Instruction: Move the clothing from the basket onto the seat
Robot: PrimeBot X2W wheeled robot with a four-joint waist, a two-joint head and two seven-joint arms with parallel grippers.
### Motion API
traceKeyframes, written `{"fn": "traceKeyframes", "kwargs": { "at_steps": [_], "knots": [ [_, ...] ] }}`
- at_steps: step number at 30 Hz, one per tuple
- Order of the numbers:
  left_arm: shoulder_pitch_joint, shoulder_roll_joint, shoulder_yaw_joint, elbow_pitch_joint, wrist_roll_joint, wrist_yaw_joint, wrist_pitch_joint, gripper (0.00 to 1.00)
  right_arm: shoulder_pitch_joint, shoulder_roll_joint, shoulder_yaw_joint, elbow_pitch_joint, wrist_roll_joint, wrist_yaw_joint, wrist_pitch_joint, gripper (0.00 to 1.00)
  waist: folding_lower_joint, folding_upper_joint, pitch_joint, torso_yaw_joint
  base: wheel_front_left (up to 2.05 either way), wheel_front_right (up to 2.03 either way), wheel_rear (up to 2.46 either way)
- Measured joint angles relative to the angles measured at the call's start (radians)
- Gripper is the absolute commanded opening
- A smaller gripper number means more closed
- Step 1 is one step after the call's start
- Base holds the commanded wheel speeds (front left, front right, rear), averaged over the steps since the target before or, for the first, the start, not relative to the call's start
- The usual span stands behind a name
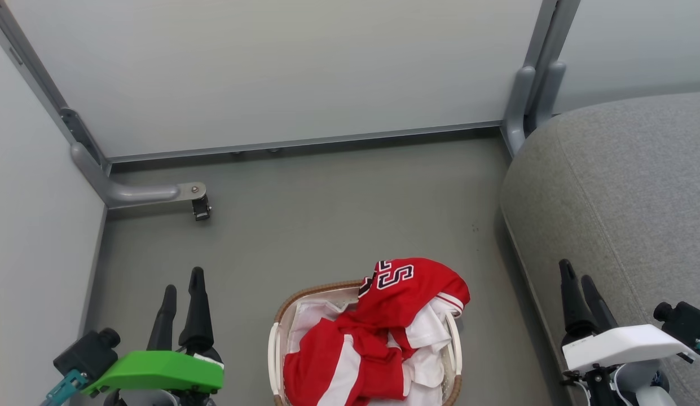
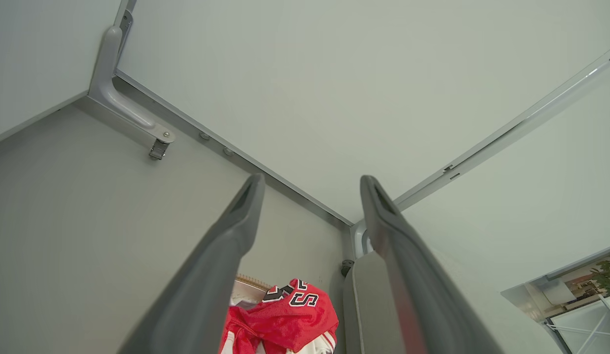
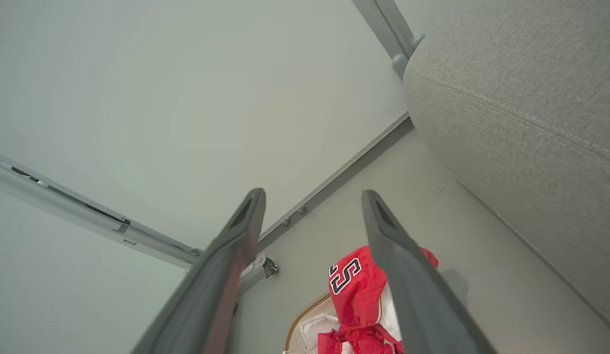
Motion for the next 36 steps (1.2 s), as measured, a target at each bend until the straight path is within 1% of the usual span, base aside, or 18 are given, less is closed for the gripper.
{"fn": "traceKeyframes", "kwargs": {
  "at_steps": [5, 10, 22, 36],
  "knots": [
    [0.006, 0.000, -0.020, 0.006, 0.083, 0.013, -0.014, 1.00, 0.000, 0.000, 0.011, -0.002, -0.088, 0.000, -0.015, 1.00, -0.0001, 0.0000, 0.000, 0.002, 0.00, 0.00, 0.00],
    [0.016, 0.000, -0.037, 0.008, 0.136, 0.017, -0.030, 1.00, 0.003, -0.001, 0.029, -0.004, -0.187, 0.000, -0.030, 1.00, -0.0001, 0.0000, 0.000, 0.004, 0.00, 0.00, 0.00],
    [0.024, 0.001, -0.070, 0.029, 0.284, 0.025, -0.059, 1.00, 0.016, -0.002, 0.050, 0.004, -0.324, 0.000, -0.059, 1.00, 0.0000, 0.0000, 0.001, 0.007, 0.00, 0.00, 0.00],
    [0.048, 0.002, -0.095, 0.069, 0.406, 0.035, -0.092, 1.00, 0.024, -0.004, 0.062, 0.029, -0.474, 0.000, -0.092, 1.00, 0.0000, 0.0000, -0.006, 0.012, 0.00, 0.00, 0.00]
  ]
}}
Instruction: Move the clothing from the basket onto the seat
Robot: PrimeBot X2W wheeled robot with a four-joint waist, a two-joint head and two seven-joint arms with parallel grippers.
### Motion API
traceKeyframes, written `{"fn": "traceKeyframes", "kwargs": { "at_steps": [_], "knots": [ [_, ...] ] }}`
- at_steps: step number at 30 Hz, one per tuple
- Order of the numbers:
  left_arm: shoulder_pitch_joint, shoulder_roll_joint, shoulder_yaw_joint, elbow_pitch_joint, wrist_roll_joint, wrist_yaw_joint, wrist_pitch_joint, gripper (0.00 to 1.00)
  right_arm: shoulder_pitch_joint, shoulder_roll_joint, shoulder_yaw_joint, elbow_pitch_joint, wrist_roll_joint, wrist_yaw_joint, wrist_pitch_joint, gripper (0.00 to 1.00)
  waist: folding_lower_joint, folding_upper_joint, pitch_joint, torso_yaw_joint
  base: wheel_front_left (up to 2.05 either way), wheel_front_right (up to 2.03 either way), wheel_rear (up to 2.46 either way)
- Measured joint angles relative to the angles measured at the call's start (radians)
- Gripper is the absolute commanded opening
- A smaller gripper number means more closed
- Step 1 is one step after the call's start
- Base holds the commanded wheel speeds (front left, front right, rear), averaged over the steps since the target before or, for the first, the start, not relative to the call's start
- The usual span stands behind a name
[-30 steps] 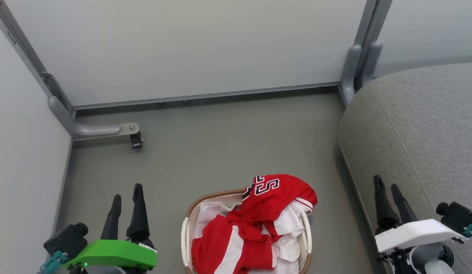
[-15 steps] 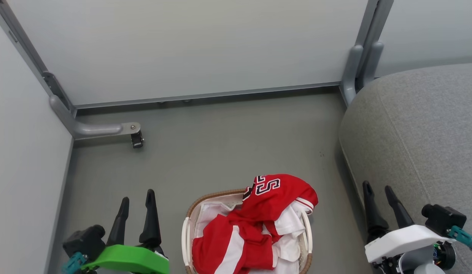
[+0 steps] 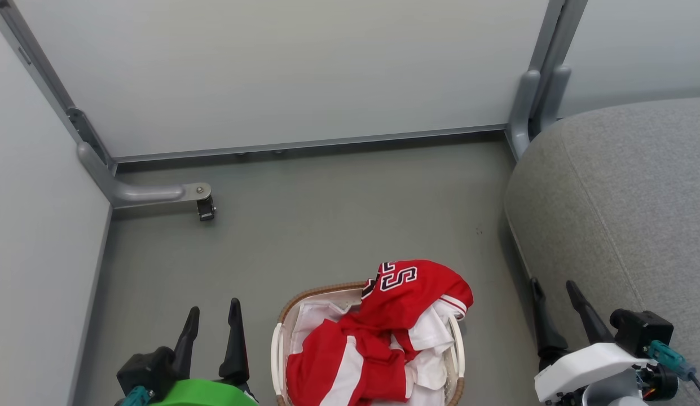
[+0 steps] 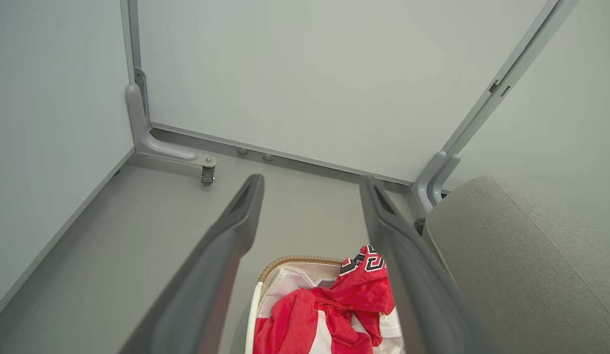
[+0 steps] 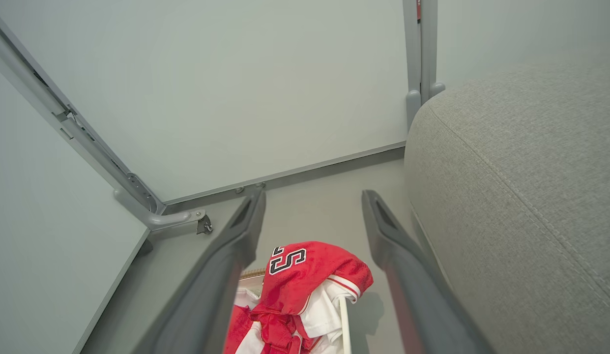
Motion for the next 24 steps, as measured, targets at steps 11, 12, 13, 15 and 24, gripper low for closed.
{"fn": "traceKeyframes", "kwargs": {
  "at_steps": [11, 12, 13, 15, 24],
  "knots": [
    [0.010, 0.001, -0.016, 0.018, 0.085, 0.013, -0.022, 1.00, 0.014, -0.001, 0.009, 0.015, -0.094, 0.000, -0.021, 1.00, 0.0000, 0.0000, -0.003, 0.005, 0.00, 0.00, 0.00],
    [0.011, 0.001, -0.018, 0.020, 0.092, 0.013, -0.024, 1.00, 0.014, -0.001, 0.010, 0.016, -0.104, 0.000, -0.026, 1.00, 0.0000, 0.0000, -0.003, 0.005, 0.00, 0.00, 0.00],
    [0.012, 0.001, -0.019, 0.021, 0.098, 0.016, -0.027, 1.00, 0.014, -0.001, 0.011, 0.017, -0.113, 0.000, -0.027, 1.00, 0.0000, 0.0000, -0.003, 0.006, 0.00, 0.00, 0.00],
    [0.013, 0.001, -0.023, 0.026, 0.114, 0.017, -0.031, 1.00, 0.014, -0.001, 0.013, 0.019, -0.127, 0.000, -0.030, 1.00, 0.0000, 0.0000, -0.003, 0.006, 0.00, 0.00, 0.00],
    [0.014, 0.002, -0.042, 0.032, 0.176, 0.023, -0.047, 1.00, 0.014, -0.002, 0.022, 0.030, -0.191, 0.000, -0.049, 1.00, 0.0000, 0.0000, -0.002, 0.006, 0.00, 0.00, 0.00]
  ]
}}
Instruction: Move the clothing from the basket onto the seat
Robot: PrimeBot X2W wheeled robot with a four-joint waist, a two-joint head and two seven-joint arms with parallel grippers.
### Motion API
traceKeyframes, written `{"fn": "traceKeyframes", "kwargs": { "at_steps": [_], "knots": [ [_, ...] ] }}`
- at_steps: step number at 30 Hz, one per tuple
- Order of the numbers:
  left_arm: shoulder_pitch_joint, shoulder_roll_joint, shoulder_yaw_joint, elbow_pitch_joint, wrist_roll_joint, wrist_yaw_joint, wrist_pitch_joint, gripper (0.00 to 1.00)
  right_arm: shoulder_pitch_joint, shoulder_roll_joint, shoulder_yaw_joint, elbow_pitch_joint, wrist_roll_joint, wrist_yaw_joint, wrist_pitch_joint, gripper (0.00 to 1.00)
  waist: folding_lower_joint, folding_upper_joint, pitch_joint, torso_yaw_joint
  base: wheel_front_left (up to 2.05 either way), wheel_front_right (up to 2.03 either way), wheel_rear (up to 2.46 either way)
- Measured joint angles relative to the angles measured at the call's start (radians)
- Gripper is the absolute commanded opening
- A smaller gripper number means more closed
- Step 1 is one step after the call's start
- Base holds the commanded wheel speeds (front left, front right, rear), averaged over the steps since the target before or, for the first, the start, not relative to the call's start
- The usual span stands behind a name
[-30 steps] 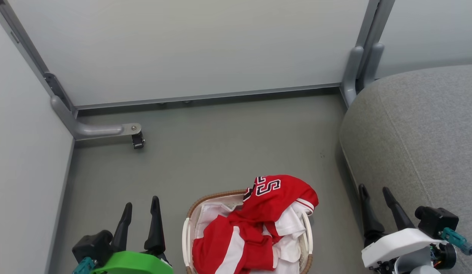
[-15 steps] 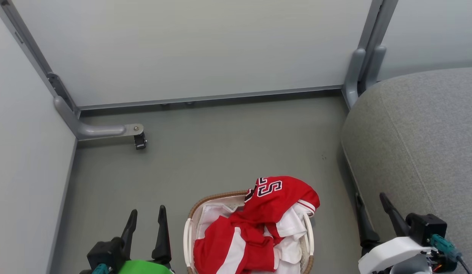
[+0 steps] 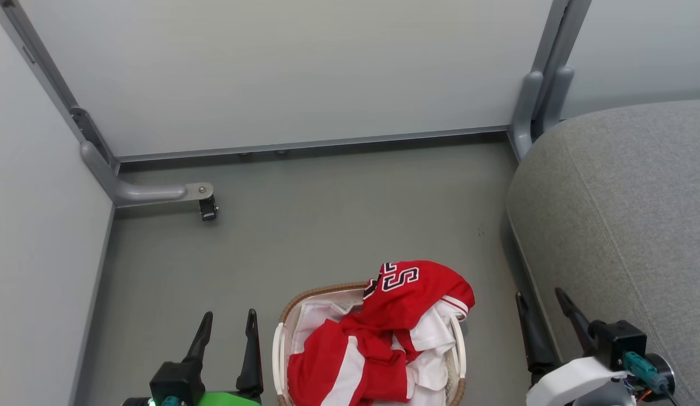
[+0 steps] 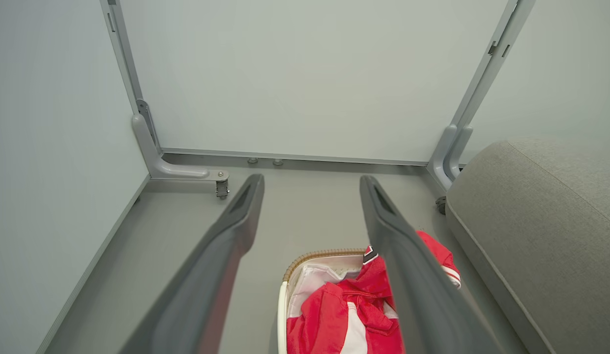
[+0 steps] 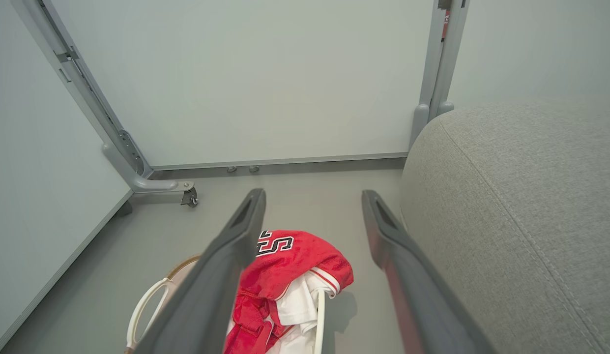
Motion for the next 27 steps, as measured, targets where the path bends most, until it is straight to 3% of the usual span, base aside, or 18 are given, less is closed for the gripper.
{"fn": "traceKeyframes", "kwargs": {
  "at_steps": [11, 27],
  "knots": [
    [0.010, 0.000, -0.016, 0.005, 0.076, 0.003, -0.020, 1.00, 0.000, -0.001, 0.017, 0.002, -0.063, 0.000, -0.019, 1.00, 0.0000, 0.0000, 0.000, 0.002, 0.00, 0.00, 0.00],
    [0.010, 0.001, -0.021, 0.010, 0.078, 0.006, -0.020, 1.00, 0.001, -0.001, 0.017, -0.002, -0.065, 0.000, -0.019, 1.00, 0.0000, 0.0000, 0.002, 0.001, 0.00, 0.00, 0.00]
  ]
}}
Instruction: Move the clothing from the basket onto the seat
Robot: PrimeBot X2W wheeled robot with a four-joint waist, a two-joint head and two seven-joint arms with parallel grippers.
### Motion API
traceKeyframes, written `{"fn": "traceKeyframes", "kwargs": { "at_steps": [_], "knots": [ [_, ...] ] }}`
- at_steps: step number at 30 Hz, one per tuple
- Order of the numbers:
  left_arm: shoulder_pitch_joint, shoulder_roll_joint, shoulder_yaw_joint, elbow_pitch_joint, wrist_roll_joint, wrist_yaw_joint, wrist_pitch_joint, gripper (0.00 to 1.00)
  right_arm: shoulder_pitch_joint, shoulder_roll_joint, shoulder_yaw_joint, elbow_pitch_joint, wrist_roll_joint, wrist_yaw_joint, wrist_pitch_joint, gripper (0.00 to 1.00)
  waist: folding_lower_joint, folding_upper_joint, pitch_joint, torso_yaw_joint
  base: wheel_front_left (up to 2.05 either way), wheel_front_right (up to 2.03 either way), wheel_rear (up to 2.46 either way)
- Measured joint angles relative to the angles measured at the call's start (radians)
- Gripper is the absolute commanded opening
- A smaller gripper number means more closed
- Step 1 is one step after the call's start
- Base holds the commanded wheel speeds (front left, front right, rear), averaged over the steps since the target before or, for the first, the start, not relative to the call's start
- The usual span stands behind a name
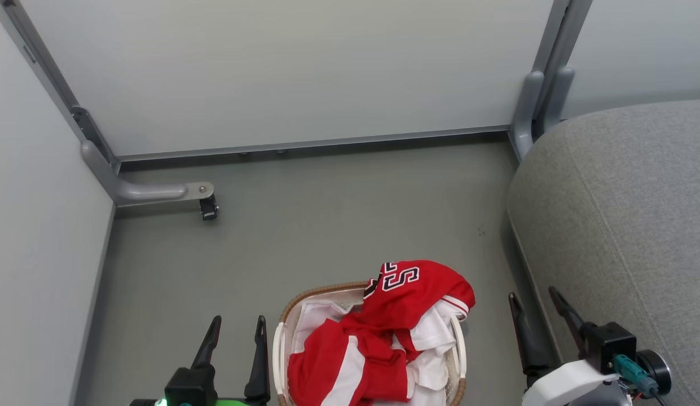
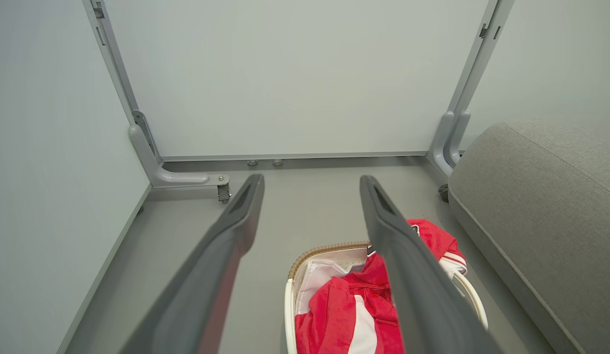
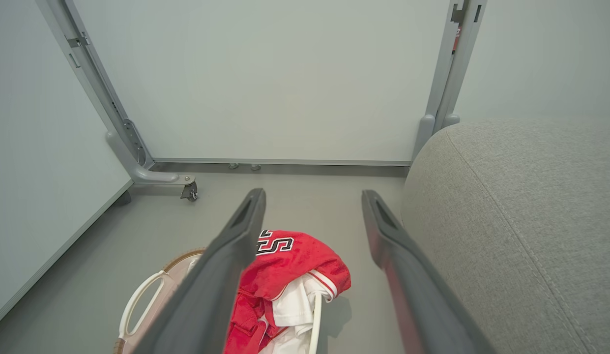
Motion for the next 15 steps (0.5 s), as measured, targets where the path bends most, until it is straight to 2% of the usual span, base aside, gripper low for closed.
{"fn": "traceKeyframes", "kwargs": {
  "at_steps": [15],
  "knots": [
    [0.000, 0.000, -0.002, 0.008, 0.000, 0.001, 0.000, 1.00, 0.000, 0.000, -0.007, -0.002, 0.000, 0.000, 0.000, 1.00, 0.0000, 0.0000, 0.010, 0.002, 0.00, 0.00, 0.00]
  ]
}}
